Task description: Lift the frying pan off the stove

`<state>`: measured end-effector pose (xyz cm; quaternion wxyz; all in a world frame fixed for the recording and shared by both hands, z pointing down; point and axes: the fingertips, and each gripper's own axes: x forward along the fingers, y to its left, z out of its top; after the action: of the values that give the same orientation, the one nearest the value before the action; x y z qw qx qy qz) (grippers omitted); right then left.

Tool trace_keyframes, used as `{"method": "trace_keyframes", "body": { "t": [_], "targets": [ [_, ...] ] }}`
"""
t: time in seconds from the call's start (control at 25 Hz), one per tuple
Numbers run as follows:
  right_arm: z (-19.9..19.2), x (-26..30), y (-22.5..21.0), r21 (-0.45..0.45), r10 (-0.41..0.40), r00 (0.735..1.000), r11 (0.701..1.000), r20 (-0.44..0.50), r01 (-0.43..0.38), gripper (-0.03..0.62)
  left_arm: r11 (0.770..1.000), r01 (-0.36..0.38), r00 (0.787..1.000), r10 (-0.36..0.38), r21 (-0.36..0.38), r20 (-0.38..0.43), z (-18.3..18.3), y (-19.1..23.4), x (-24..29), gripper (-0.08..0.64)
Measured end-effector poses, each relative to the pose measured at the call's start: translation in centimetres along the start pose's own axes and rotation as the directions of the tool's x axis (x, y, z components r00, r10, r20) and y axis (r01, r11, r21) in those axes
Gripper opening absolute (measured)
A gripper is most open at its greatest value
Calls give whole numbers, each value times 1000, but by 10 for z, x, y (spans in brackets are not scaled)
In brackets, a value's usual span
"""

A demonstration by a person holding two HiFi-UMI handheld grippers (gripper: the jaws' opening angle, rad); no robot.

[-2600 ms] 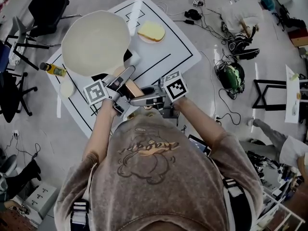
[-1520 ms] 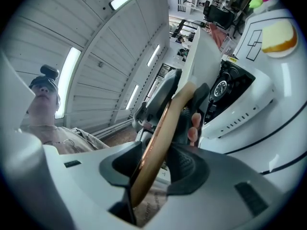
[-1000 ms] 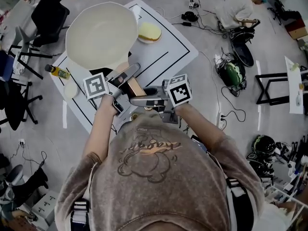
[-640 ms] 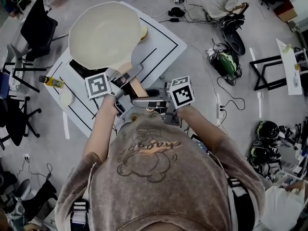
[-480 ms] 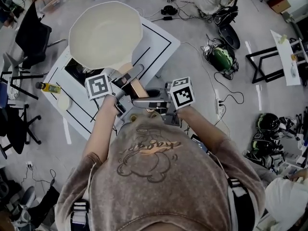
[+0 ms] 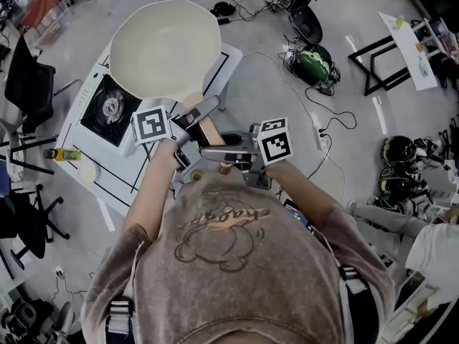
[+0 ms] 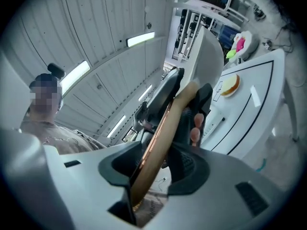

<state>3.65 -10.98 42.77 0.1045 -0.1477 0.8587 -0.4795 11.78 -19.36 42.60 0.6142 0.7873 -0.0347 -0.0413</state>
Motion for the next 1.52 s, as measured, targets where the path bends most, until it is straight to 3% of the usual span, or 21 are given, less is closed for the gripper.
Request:
{"method": "trace_keyframes", "body": {
  "t": [0.16, 0.32, 0.44, 0.56, 0.68, 0.84, 1.52],
  "targets": [
    [-6, -11, -4, 1, -37, 999, 999, 37, 37, 163, 1000, 18, 998, -18, 8, -66, -14, 1, 13, 178],
    [-10, -20, -6, 14, -67, 995, 998, 79, 66, 163, 999, -28, 991, 31, 21, -130, -26, 13, 20, 178],
    [-14, -24, -9, 21, -83, 991, 996, 107, 81, 164, 1000, 23, 988, -23, -1, -155, -34, 10, 29, 178],
    [-18, -29, -15, 9, -95, 989, 996, 117, 94, 166, 1000, 22, 984, -20, 10, -177, -40, 18, 33, 179],
    [-23, -33, -20, 10, -100, 986, 995, 133, 100, 164, 999, 33, 981, -31, 9, -193, -46, 24, 37, 181],
    [-31, -37, -25, 20, -116, 983, 993, 141, 114, 166, 999, -26, 975, 30, 18, -222, -56, 39, 34, 183],
    [-42, -39, -44, 77, -133, 978, 990, 164, 122, 170, 998, -54, 962, 49, -13, -267, -68, 65, 36, 186]
  ]
}}
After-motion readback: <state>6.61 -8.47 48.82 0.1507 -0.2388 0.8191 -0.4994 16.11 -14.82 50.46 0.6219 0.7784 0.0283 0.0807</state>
